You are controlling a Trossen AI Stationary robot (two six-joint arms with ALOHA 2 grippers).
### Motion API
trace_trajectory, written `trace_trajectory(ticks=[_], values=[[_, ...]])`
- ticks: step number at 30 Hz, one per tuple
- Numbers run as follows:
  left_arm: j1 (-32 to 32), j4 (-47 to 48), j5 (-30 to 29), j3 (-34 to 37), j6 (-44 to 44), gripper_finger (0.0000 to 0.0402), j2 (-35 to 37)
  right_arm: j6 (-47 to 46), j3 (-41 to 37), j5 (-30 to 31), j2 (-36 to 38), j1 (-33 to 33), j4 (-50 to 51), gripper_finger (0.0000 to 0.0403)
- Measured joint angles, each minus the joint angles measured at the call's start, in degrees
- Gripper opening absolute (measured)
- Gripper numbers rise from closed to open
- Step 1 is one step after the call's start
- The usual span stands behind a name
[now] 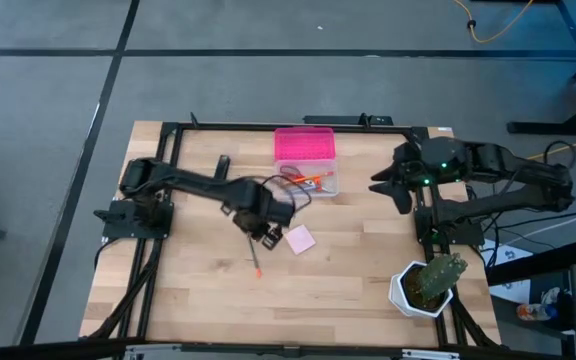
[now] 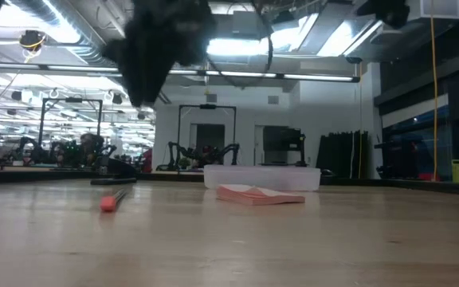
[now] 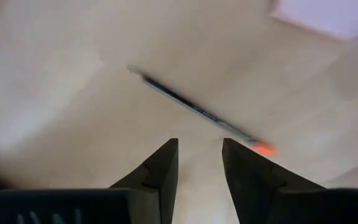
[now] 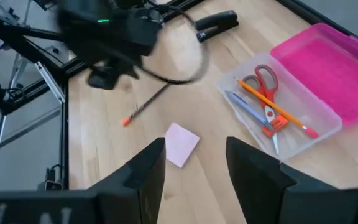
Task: Pack school essentials
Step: Put the black pencil into the supply box
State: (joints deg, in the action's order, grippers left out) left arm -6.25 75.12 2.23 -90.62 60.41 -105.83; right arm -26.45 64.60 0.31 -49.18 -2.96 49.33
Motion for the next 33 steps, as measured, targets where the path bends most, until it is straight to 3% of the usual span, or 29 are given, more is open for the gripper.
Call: trace_trajectory(ticks=[6, 10, 15, 24, 33], values=[[-8.0, -1.1, -7.9, 0.3, 25.9, 0.0118, 1.8, 2.4, 0.0, -1.3, 1.9, 0.0, 2.6, 0.0169], [-10.1, -1.6, -9.7, 0.6, 35.5, 0.0118, 1.7, 3.2, 0.0, -4.5, 2.1, 0.0, 3.6, 0.0169], [-10.0, -6.0, -10.8, 4.3, 40.0, 0.0118, 1.7, 5.5, 0.0, -8.8, 2.1, 0.0, 3.5, 0.0169], [-10.0, -27.1, -7.6, 18.5, 43.4, 0.0118, 1.6, 6.0, 0.0, -9.4, 2.1, 0.0, 3.5, 0.0169], [-10.3, -28.4, -7.2, 21.1, 47.7, 0.0118, 1.6, 6.0, 0.0, -9.5, 2.1, 0.0, 3.4, 0.0169]])
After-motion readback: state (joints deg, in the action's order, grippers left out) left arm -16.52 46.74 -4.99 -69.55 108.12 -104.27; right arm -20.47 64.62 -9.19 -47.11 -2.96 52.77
